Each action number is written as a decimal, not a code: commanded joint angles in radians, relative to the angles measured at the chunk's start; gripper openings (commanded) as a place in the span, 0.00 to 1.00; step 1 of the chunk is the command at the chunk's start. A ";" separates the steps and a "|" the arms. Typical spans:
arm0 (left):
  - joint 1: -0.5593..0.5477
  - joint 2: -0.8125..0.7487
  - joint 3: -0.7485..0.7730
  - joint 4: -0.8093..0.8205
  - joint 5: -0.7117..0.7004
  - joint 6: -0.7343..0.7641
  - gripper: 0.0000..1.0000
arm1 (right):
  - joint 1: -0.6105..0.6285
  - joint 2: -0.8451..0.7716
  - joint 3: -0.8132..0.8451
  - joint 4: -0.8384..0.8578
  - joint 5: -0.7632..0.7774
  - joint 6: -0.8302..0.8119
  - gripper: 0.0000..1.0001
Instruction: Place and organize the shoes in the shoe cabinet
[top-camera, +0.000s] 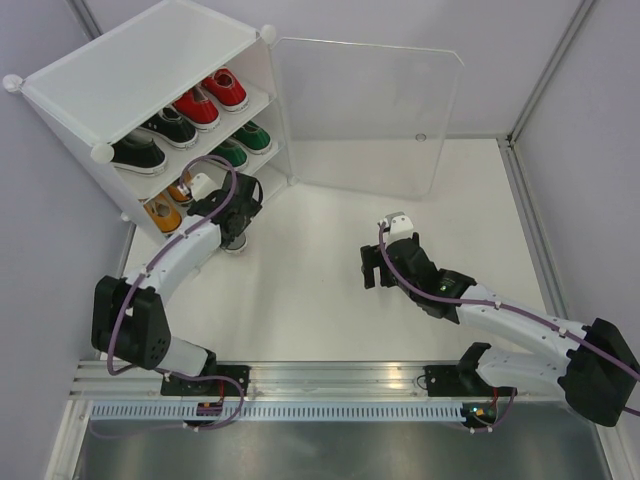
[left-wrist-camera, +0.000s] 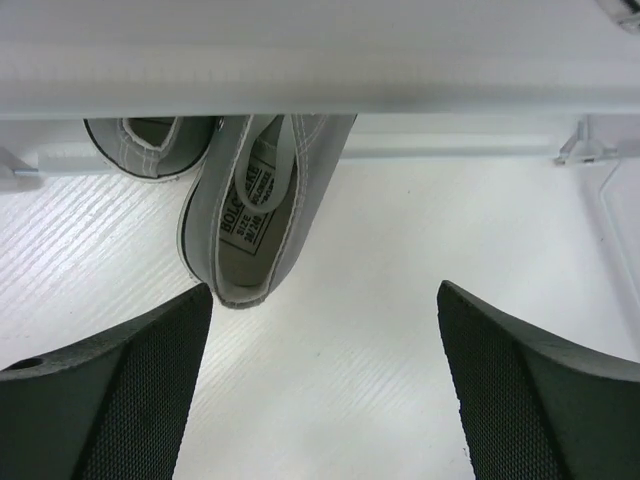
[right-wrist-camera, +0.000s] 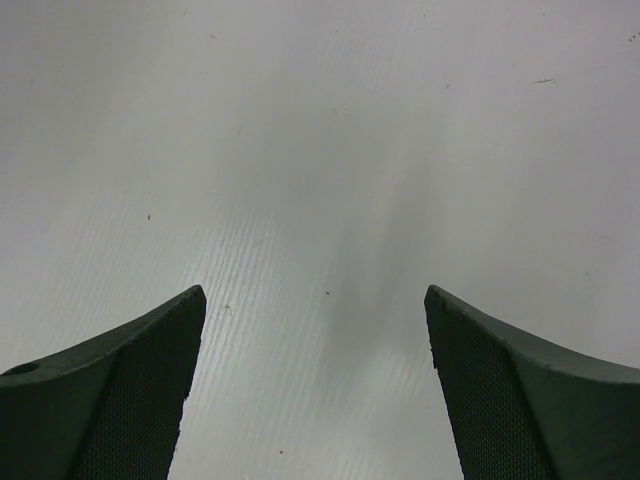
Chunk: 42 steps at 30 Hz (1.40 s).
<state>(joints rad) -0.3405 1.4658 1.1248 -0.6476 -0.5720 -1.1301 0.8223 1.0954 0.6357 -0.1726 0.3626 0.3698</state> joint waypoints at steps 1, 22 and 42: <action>0.003 -0.021 -0.052 0.017 0.093 0.092 0.96 | 0.000 -0.003 -0.004 0.035 -0.010 -0.006 0.93; 0.040 0.206 -0.105 0.276 0.090 0.297 0.69 | -0.002 0.038 -0.007 0.051 -0.019 -0.015 0.92; 0.129 0.327 0.070 0.270 0.024 0.286 0.57 | -0.002 0.061 -0.001 0.053 -0.022 -0.020 0.92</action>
<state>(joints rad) -0.2649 1.7626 1.1374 -0.4992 -0.4767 -0.8562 0.8223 1.1484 0.6285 -0.1535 0.3374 0.3614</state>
